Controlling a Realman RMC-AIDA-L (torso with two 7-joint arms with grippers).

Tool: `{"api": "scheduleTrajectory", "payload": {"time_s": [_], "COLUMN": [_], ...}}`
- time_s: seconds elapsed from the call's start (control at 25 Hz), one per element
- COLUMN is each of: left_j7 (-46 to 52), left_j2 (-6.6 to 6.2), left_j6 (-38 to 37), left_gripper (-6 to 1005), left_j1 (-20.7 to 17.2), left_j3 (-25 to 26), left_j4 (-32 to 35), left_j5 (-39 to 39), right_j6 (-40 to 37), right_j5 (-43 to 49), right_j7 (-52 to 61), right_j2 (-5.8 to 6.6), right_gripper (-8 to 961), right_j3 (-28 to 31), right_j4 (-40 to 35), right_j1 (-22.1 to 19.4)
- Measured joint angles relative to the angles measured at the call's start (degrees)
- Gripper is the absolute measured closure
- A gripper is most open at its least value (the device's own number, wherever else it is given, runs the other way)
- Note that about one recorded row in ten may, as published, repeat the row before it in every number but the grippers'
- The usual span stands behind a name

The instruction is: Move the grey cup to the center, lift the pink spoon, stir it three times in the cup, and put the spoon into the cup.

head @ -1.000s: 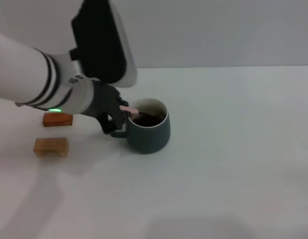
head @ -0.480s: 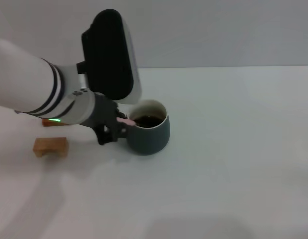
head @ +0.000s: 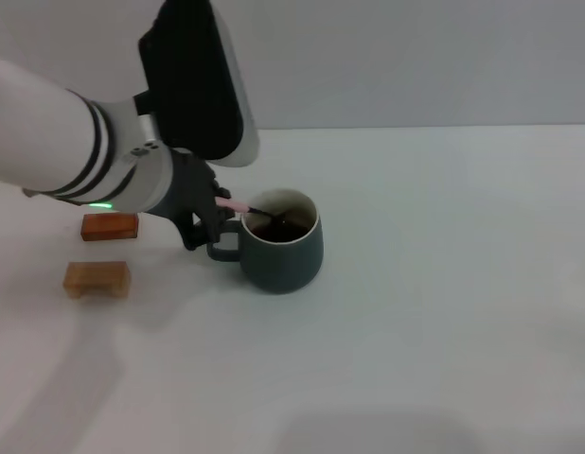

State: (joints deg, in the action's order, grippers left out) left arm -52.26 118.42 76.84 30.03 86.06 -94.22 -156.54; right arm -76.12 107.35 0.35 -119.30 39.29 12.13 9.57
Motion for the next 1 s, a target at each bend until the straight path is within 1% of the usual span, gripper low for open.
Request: {"api": "scheduleTrajectory", "payload": {"time_s": [0.12,0.52,0.64,0.68,0.72,0.76,0.8,0.84,0.88,0.92,0.96,1.0], "left_j7": [0.97,1.14,1.14,3.24,6.72,8.90,10.82,11.94,12.31,12.63,12.67,12.64], "left_j2": [-0.06,-0.04,-0.04,0.00,0.00,-0.01,-0.04,-0.15,-0.18,-0.39,-0.51,-1.11], "left_j6": [-0.44,-0.61,-0.61,-3.53,-10.52,-16.09,-23.84,-31.04,-36.56,-46.45,-53.37,-73.63], "left_gripper": [734,728,624,589,554,550,546,543,539,535,535,535], "left_j1": [0.75,0.09,0.09,-1.15,-3.91,-6.31,-9.64,-13.03,-15.40,-19.16,-21.58,-26.72], "left_j3": [-0.95,-2.20,-2.20,-2.40,-2.16,-2.12,-2.56,-3.29,-4.28,-6.34,-8.10,-14.26], "left_j4": [0.79,-1.18,-1.18,-3.85,-7.69,-9.95,-12.30,-13.62,-14.32,-14.69,-14.59,-12.33], "left_j5": [-0.12,-0.42,-0.42,-0.41,-0.03,0.45,1.46,2.75,4.24,7.08,8.99,12.28], "right_j6": [0.01,0.01,0.00,0.00,-0.05,-0.15,-0.31,-0.31,-0.38,-0.40,-0.42,-0.46], "right_j5": [-0.04,-0.13,-0.13,-0.13,-0.13,-0.14,-0.14,-0.14,-0.14,-0.14,-0.14,-0.15], "right_j7": [0.00,0.00,0.00,0.00,0.00,0.00,0.00,0.00,0.00,0.00,0.00,0.00], "right_j2": [0.02,0.03,0.03,0.03,0.03,0.03,0.03,0.03,0.03,0.03,0.03,0.03], "right_gripper": [953,954,954,954,954,954,954,954,954,954,954,954], "right_j3": [0.00,0.00,0.00,0.00,0.00,0.00,0.00,0.00,0.00,0.00,-0.01,0.00], "right_j4": [0.00,0.00,0.00,0.00,0.00,0.00,0.00,0.00,0.01,0.00,0.01,0.00], "right_j1": [-0.01,-0.20,-0.09,-0.08,-0.05,-0.04,-0.01,-0.01,0.00,-0.01,-0.02,-0.15]}}
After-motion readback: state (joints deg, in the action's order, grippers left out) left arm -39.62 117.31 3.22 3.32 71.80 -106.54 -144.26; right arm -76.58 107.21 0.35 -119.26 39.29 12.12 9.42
